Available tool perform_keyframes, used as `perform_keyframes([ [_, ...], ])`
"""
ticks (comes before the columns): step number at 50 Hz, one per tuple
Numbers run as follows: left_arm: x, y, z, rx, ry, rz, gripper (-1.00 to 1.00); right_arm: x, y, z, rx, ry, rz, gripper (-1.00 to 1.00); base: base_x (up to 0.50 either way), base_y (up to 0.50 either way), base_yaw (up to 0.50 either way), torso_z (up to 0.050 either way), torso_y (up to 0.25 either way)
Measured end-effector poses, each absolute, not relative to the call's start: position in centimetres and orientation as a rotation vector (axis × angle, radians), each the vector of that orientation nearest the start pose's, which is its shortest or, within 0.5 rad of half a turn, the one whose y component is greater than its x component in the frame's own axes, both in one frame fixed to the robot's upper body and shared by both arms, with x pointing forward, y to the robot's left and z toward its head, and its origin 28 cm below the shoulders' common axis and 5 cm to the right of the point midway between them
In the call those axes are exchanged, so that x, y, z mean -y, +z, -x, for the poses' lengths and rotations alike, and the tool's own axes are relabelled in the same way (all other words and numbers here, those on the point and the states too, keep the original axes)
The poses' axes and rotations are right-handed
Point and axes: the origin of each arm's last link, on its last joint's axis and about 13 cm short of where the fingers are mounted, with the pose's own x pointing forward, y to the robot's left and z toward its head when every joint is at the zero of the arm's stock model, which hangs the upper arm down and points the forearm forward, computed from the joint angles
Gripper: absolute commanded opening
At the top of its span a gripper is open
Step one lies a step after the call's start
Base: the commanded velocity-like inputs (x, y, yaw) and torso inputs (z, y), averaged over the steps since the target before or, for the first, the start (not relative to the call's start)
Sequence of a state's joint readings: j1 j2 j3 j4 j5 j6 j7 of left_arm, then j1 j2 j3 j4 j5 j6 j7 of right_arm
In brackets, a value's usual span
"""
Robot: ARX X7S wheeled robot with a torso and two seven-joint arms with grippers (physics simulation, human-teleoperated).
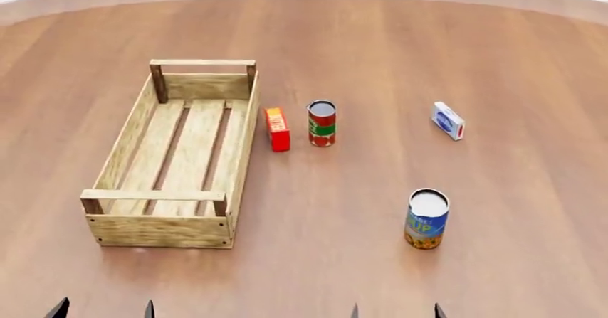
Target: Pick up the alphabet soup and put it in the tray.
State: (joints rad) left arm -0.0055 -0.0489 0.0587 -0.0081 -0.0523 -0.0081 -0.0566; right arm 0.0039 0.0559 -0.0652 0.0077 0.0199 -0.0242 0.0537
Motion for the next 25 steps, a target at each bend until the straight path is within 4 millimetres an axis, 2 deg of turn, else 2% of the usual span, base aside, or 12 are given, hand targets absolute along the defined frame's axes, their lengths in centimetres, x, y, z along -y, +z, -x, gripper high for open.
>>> perform_keyframes([
  [25,-20.52,1.14,-21.16,-0.015,-0.004,-0.004,1.00,9.65,1.40,-21.19,0.025,0.020,0.037,1.00,0.42,0.39,0.00,0.000,0.000],
])
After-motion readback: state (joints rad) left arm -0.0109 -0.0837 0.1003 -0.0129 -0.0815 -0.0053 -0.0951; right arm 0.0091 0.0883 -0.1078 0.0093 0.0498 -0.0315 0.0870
